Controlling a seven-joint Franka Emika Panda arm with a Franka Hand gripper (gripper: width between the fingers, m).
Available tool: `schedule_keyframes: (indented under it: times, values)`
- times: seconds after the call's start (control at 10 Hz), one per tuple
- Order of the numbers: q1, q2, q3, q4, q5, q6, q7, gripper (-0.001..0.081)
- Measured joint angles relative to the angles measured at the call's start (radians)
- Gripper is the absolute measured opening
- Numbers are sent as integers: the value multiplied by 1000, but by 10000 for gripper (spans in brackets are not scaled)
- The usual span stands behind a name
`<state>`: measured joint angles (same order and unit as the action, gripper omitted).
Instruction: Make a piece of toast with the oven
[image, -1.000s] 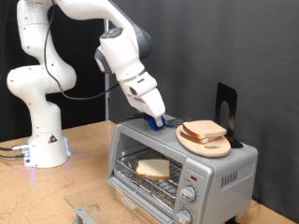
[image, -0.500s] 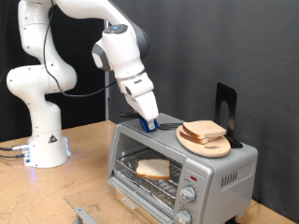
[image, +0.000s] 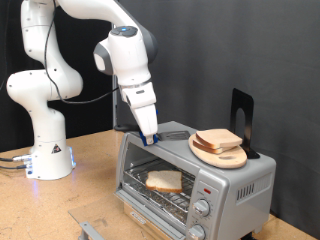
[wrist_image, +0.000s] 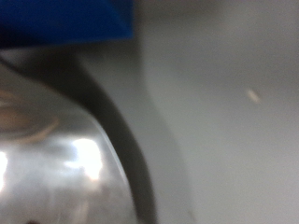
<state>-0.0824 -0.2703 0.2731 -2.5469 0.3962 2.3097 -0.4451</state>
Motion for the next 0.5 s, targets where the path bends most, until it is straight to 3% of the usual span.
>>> schedule_keyframes:
  times: [0.3, 0.5]
  values:
    - [-16, 35, -2, 10, 0, 20, -2, 808]
    - [-15, 48, -4, 27, 61, 36, -42, 808]
